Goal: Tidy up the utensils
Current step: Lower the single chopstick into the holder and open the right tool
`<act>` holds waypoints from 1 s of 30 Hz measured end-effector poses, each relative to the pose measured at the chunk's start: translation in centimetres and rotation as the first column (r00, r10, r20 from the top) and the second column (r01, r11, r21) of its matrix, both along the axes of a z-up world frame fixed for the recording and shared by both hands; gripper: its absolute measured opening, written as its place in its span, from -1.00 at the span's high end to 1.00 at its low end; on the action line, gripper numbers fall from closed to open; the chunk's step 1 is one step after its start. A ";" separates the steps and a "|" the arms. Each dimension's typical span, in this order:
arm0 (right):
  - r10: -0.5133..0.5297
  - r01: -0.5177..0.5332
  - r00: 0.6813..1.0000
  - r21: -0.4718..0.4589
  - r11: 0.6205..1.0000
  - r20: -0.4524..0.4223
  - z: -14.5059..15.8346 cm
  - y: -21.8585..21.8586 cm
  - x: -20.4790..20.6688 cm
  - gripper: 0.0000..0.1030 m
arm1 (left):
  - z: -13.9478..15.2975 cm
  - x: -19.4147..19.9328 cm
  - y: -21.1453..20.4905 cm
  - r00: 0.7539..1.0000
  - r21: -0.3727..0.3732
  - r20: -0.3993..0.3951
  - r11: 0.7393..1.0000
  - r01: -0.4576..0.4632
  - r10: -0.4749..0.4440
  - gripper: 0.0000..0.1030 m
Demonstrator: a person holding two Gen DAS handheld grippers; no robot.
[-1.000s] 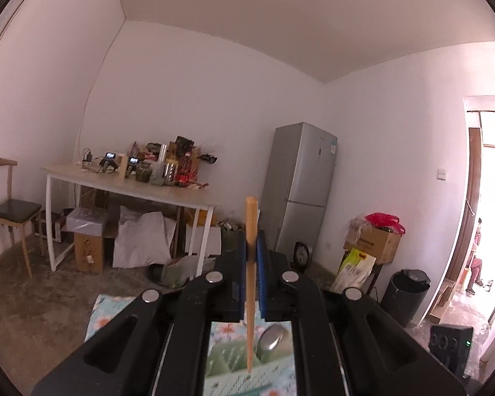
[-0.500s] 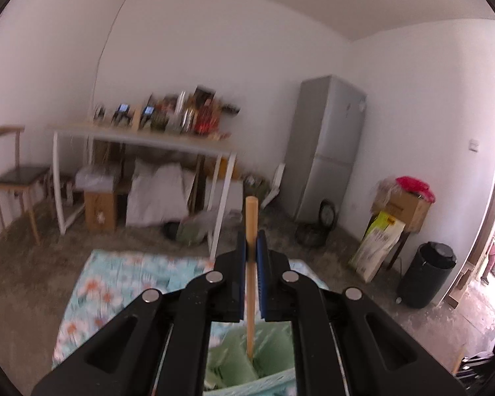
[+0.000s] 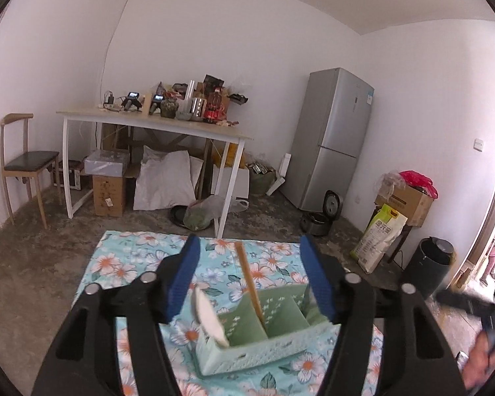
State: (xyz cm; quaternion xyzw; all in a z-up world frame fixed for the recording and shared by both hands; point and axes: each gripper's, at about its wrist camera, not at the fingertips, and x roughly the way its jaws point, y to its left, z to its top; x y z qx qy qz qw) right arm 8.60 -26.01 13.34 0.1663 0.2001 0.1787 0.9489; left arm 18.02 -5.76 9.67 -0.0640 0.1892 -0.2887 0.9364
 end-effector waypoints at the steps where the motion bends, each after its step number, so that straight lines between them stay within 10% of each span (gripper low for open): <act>1: -0.007 0.007 1.000 -0.006 1.000 0.021 0.8 0.0 0.7 0.91 | 0.0 -0.8 0.7 1.000 0.004 0.005 1.000 -0.002 0.002 -0.29; 13: -0.124 0.134 0.966 -0.032 0.990 0.225 7.2 0.3 9.0 0.91 | -7.6 -7.6 6.7 0.983 0.113 -0.176 0.993 -0.032 0.052 -0.64; 27: -0.220 0.243 0.967 -0.194 0.950 0.130 1.1 3.5 14.6 0.90 | -12.7 -9.3 7.6 0.956 0.162 -0.283 0.986 -0.037 0.082 -0.70; 30: -0.224 0.242 0.968 -0.188 0.952 0.116 1.1 3.2 14.1 0.59 | -12.8 -9.2 7.5 0.954 0.165 -0.290 0.986 -0.027 0.074 -0.71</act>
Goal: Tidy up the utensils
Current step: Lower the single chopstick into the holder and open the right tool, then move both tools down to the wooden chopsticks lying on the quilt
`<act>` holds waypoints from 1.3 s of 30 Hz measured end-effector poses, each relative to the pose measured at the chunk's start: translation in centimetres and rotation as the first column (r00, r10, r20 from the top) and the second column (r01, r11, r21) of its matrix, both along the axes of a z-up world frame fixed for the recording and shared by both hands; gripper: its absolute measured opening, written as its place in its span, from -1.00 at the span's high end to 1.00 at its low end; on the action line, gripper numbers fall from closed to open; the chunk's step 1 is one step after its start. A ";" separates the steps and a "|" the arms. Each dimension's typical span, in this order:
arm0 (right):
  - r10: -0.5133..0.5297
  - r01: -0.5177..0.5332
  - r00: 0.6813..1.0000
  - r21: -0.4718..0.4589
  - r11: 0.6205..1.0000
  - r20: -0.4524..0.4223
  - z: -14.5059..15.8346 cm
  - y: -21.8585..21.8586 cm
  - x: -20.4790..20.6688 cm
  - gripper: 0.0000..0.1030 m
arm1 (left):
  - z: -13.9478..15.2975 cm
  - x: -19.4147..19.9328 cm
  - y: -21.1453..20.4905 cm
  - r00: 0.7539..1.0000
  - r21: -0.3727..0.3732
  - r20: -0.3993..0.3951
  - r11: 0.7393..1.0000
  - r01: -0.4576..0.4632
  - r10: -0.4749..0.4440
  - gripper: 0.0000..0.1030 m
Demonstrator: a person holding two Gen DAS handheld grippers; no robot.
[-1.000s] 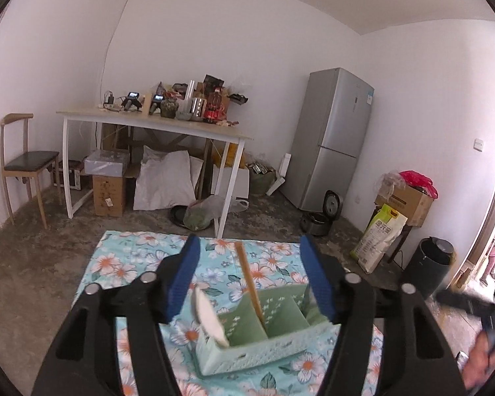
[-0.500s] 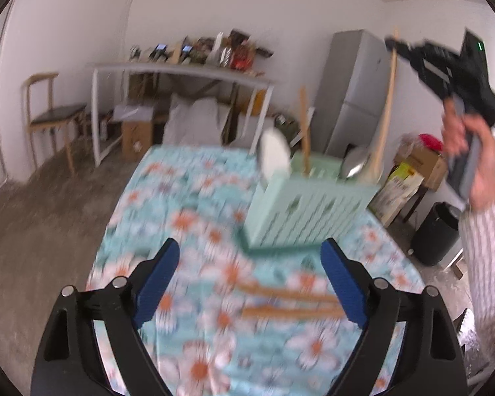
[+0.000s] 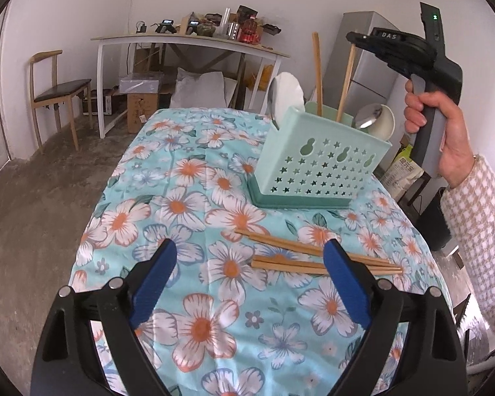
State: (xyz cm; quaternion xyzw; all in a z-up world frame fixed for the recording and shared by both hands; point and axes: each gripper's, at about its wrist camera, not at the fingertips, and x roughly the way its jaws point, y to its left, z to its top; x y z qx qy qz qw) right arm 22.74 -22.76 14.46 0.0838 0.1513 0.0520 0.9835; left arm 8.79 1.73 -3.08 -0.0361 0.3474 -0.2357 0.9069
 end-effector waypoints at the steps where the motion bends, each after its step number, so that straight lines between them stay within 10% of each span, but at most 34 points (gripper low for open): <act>1: -0.007 0.007 1.000 0.002 1.000 0.005 0.2 -0.2 -0.4 0.41 | 0.0 -0.1 0.0 1.000 0.000 0.000 1.000 0.003 -0.003 -0.71; 18: 0.075 -0.075 0.997 0.043 0.996 -0.003 3.1 -1.4 -10.2 0.04 | 0.5 -1.0 0.7 0.999 -0.004 0.032 1.000 -0.005 0.005 -0.71; 33: 0.139 -0.020 0.855 0.236 0.972 -0.499 -13.6 1.5 -14.5 0.03 | -2.4 1.5 -1.3 0.985 -0.125 -0.160 0.991 0.046 -0.066 -0.54; 39: 0.136 0.036 0.819 0.288 0.957 -0.557 -16.0 0.4 -15.6 0.03 | -5.7 3.5 -1.9 0.919 -0.313 -0.381 0.949 -0.022 -0.104 -0.11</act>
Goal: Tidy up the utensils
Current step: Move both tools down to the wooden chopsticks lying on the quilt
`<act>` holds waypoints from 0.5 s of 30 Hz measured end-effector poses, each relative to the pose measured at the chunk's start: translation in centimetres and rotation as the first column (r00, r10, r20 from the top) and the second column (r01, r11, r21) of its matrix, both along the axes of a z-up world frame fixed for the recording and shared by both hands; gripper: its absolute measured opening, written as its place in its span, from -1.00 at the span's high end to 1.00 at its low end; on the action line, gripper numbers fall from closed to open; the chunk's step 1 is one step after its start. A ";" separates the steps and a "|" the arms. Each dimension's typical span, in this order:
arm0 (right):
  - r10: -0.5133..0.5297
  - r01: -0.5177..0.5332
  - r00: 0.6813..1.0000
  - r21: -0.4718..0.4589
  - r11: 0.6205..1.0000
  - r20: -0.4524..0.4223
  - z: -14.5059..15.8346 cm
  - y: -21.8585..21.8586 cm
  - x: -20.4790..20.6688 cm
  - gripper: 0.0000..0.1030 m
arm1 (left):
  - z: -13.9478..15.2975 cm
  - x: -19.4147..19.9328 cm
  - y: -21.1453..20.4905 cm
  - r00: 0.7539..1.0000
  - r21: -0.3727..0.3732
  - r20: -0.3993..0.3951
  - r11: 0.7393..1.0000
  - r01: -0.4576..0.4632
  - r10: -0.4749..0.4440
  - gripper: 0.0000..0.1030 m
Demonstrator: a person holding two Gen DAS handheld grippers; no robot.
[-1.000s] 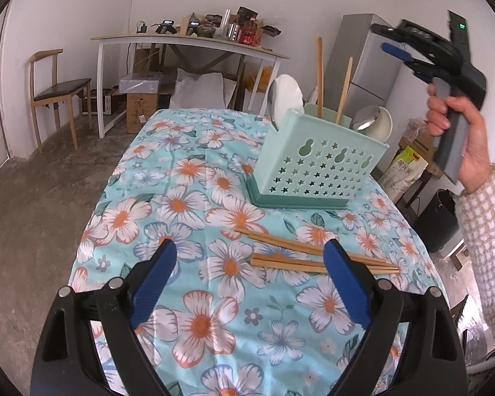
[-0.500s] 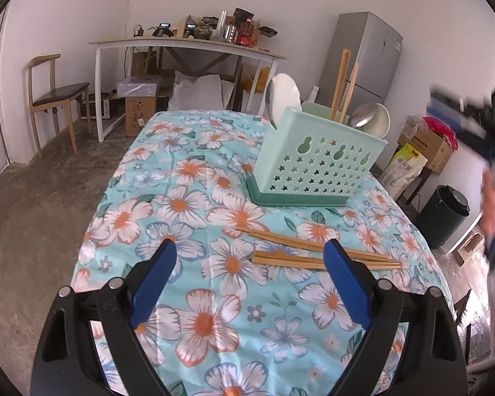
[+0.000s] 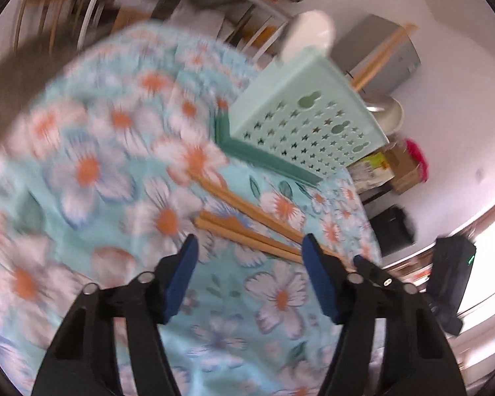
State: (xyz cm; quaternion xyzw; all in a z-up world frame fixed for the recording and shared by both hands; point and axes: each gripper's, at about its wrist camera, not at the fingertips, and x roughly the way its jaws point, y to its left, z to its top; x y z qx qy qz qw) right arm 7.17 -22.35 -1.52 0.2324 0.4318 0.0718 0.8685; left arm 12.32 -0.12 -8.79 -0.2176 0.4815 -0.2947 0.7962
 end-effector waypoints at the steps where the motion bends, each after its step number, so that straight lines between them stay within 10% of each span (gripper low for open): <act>1: -0.002 0.002 1.000 0.004 1.000 0.000 -0.1 -0.1 -0.2 0.03 | -0.6 0.2 0.0 0.999 -0.029 -0.036 1.000 -0.008 0.007 -0.04; 10: -0.011 0.012 1.000 0.041 0.999 -0.020 -1.4 -1.4 -0.8 0.03 | -4.9 1.7 1.4 0.947 -0.297 -0.304 0.934 -0.197 0.103 0.46; 15: -0.015 0.017 1.000 0.068 0.998 -0.024 -1.9 -1.9 -0.8 0.03 | -6.2 2.1 1.3 0.917 -0.314 -0.373 0.911 -0.267 0.141 0.78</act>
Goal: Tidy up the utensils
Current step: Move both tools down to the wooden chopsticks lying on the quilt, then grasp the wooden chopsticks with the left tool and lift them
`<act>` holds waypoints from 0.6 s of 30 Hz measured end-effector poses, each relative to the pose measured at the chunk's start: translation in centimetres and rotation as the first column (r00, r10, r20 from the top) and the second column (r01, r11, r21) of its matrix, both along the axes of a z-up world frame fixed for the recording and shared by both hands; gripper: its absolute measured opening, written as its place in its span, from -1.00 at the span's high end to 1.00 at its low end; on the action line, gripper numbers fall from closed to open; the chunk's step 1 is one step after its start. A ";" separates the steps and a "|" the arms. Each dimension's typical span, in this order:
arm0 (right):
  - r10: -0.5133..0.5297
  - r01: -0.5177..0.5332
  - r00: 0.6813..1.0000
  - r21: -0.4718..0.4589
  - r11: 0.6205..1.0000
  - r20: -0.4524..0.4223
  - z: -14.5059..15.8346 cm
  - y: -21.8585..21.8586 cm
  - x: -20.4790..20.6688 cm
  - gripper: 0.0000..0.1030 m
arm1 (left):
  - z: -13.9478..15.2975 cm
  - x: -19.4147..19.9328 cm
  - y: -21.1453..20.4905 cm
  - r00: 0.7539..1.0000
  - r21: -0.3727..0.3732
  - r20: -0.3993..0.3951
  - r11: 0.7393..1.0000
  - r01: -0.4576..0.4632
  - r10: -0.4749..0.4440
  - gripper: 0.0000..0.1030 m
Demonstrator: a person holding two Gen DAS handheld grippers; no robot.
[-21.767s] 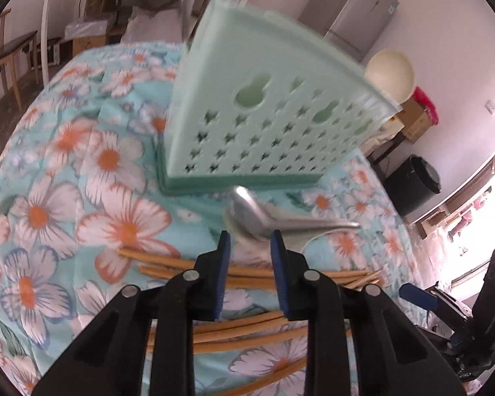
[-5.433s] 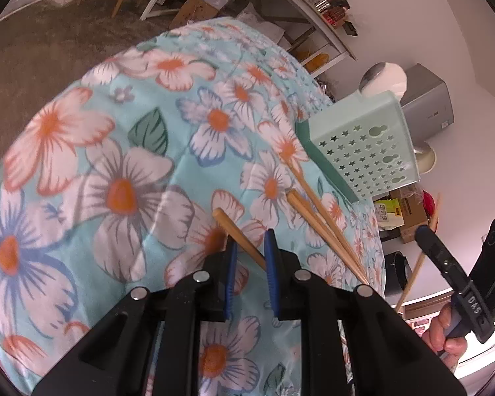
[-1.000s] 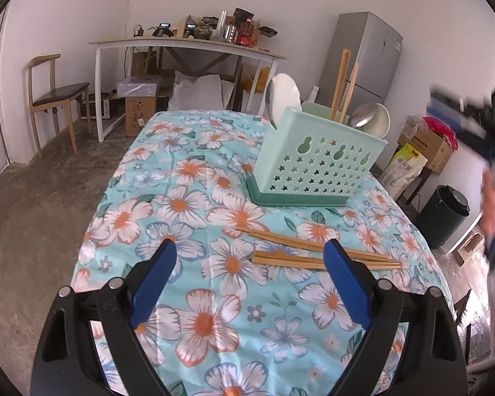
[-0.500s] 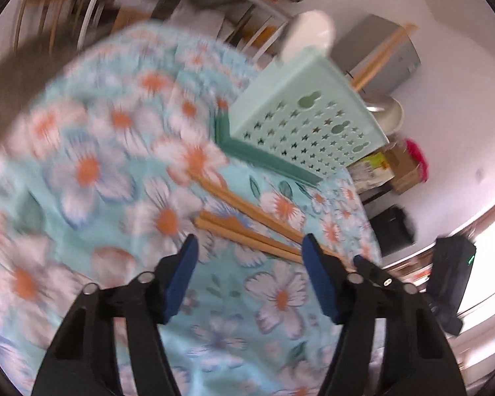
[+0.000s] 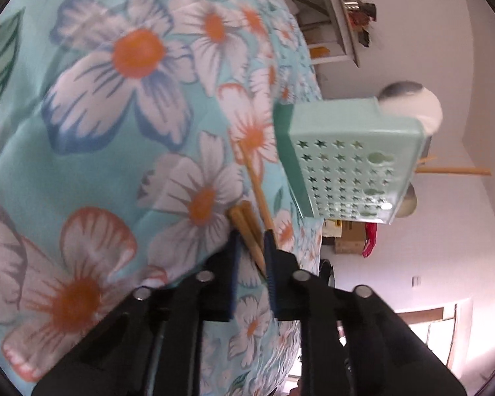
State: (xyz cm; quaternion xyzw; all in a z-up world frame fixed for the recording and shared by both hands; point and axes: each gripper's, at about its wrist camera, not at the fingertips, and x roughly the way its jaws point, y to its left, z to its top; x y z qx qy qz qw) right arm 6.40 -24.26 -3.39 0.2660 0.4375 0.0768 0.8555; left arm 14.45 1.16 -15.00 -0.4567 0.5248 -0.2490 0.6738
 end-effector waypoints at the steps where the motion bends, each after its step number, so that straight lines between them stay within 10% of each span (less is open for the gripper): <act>1: 0.000 0.000 1.000 0.004 1.000 0.001 0.0 -0.1 0.0 0.03 | 0.0 -0.1 -0.1 1.000 0.004 0.000 1.000 -0.005 0.005 0.79; 18: -0.022 0.022 0.999 0.012 1.000 0.031 0.9 -1.6 -1.2 0.03 | 2.0 -1.3 0.4 0.998 0.088 -0.031 0.994 0.065 -0.062 0.82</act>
